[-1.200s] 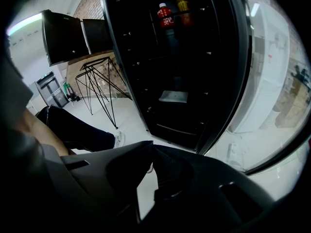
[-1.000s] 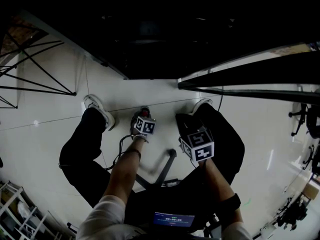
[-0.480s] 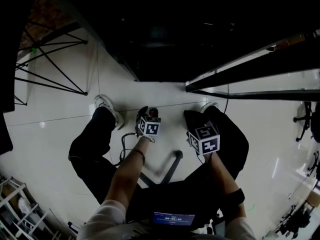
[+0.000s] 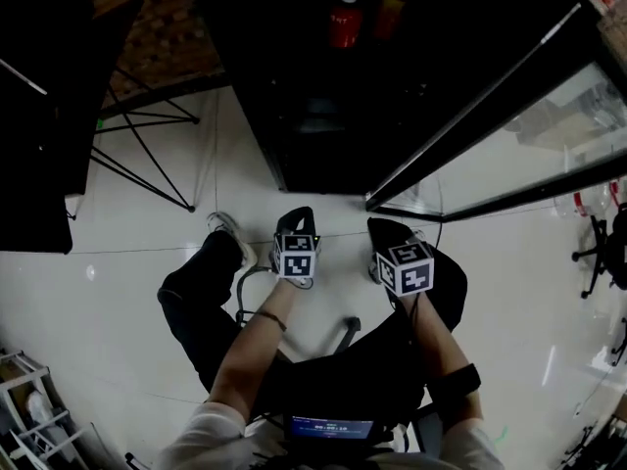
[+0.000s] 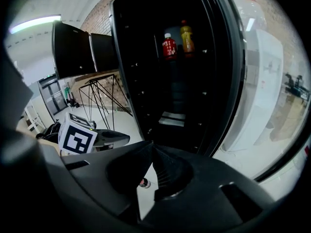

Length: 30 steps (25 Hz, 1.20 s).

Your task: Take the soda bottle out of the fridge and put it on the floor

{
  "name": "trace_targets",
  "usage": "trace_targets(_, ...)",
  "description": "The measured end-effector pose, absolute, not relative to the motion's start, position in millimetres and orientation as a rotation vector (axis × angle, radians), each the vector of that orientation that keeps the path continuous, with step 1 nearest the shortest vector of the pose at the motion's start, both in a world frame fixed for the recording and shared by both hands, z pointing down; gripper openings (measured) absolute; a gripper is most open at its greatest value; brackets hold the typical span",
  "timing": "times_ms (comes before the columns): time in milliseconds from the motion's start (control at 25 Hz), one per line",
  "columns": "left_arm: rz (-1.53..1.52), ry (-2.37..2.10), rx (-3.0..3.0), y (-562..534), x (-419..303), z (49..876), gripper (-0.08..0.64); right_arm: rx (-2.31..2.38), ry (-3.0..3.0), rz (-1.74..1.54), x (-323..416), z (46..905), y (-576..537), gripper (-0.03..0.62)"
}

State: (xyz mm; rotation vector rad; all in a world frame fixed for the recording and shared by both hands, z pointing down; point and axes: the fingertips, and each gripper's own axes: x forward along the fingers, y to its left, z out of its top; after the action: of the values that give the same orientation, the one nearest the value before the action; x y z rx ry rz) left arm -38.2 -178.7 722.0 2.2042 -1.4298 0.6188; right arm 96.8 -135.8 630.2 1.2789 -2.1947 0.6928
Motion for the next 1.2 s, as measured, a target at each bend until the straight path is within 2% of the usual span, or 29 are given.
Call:
trace_targets(320, 0.370, -1.450, 2.318, -165, -37, 563, 0.002, 1.395, -2.305, 0.572, 100, 527, -134, 0.014)
trace_targets(640, 0.291, -1.473, 2.336, -130, -61, 458, 0.002, 1.522, -2.378, 0.604, 104, 465, -111, 0.012)
trace_targets(840, 0.245, -1.508, 2.322, -115, -79, 422, 0.002, 1.578, -2.423, 0.585, 104, 440, -101, 0.014)
trace_targets(1200, 0.241, -1.554, 2.329, -99, -91, 407, 0.002, 1.593, -2.484, 0.476, 102, 403, -86, 0.014)
